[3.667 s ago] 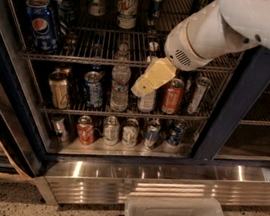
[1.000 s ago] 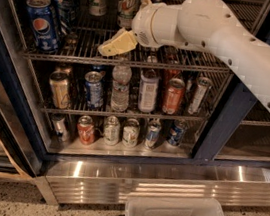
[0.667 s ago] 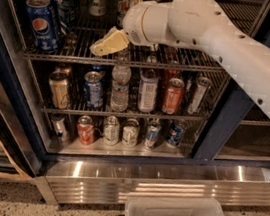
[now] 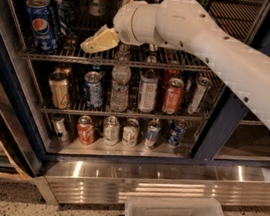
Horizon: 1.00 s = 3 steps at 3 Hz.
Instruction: Pick 7up can from top shelf of fridge
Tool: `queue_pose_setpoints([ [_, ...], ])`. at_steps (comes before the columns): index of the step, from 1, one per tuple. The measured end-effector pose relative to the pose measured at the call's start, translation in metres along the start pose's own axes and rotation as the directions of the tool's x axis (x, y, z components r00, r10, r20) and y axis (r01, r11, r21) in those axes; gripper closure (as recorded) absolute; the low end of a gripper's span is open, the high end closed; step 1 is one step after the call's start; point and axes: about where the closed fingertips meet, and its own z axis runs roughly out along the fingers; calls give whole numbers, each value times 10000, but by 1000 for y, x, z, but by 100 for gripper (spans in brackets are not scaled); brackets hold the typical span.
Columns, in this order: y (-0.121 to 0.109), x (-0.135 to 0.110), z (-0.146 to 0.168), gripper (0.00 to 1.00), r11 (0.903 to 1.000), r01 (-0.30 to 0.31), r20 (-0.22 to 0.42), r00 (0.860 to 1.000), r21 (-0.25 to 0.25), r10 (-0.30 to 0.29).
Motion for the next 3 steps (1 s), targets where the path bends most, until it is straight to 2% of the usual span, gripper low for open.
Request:
queue_pose_setpoints([
  [3,-7,2,34,0,9905,-929,532,9947,1012,878],
])
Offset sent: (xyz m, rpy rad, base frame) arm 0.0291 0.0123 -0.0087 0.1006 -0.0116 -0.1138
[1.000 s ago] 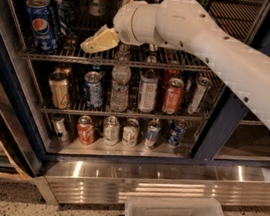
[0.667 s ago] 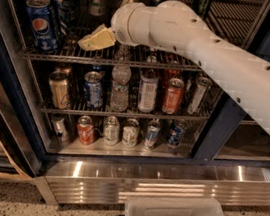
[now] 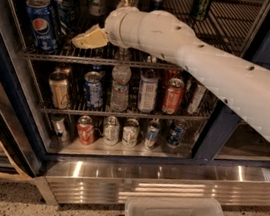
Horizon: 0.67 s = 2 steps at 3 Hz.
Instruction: Pick 7up can from top shelf of fridge
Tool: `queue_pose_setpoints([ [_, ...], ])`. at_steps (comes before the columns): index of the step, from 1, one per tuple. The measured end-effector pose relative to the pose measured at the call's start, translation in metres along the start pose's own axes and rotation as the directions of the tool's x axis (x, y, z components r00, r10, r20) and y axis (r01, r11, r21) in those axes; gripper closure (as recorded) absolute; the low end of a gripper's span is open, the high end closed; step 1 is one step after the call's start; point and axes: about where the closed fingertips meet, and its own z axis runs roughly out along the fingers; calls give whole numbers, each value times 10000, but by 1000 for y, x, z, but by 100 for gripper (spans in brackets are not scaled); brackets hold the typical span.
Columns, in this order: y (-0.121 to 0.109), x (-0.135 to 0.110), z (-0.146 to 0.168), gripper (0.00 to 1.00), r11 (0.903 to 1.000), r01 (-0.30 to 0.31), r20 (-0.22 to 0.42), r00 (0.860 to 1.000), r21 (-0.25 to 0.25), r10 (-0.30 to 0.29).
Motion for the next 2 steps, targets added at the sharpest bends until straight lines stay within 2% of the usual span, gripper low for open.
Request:
queue_pose_setpoints([
  [1,0,0,0,0,10000,0,0,10000,0,0],
  [2,0,0,0,13,10000,0,0,10000,-1,0],
])
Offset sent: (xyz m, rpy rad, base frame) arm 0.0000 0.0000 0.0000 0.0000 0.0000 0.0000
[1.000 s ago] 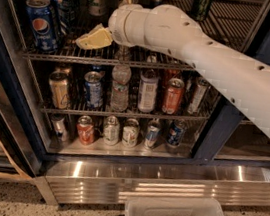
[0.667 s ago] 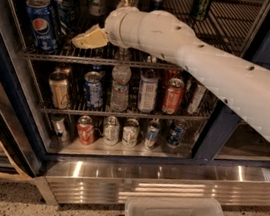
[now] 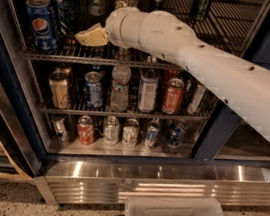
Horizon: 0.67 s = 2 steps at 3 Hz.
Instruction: Pick 7up can from top shelf of fridge
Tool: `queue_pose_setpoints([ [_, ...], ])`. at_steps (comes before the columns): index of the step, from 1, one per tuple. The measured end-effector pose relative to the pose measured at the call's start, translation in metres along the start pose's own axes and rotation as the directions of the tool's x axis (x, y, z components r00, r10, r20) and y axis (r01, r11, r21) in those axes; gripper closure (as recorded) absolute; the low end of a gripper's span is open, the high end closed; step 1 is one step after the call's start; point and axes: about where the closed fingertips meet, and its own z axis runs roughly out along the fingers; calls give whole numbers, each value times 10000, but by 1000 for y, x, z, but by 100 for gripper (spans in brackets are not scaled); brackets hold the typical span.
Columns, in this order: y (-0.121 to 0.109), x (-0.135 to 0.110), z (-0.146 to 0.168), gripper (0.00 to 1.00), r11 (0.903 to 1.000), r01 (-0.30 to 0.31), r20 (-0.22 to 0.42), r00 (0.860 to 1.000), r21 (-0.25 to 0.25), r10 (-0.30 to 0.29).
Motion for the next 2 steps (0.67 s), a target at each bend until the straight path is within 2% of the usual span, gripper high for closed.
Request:
queue_pose_setpoints([
  [1,0,0,0,32,10000,0,0,10000,0,0],
  [2,0,0,0,26,10000,-1,0,10000,0,1],
])
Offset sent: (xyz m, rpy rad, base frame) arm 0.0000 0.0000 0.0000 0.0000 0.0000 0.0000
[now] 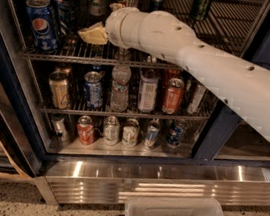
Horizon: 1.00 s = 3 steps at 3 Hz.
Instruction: Pick 7up can from top shelf of fridge
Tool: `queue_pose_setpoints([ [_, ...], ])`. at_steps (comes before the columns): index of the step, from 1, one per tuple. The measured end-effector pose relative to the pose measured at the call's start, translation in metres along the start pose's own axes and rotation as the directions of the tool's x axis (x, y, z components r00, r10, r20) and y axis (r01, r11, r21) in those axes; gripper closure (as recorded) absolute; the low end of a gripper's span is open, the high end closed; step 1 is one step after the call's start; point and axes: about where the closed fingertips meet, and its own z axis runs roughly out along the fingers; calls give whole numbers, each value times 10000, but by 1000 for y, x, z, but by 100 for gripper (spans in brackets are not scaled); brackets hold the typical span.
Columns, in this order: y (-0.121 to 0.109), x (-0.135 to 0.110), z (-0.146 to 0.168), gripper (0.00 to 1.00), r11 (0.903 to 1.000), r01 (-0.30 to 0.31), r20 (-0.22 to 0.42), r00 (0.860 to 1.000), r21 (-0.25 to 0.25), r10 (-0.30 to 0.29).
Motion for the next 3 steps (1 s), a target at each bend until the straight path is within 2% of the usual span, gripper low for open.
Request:
queue_pose_setpoints([
  [1,-2,2,5,28,10000,-56,-9,10000,38,56],
  [3,-22,4,13,27,9976,-165,153,9998,676,155],
])
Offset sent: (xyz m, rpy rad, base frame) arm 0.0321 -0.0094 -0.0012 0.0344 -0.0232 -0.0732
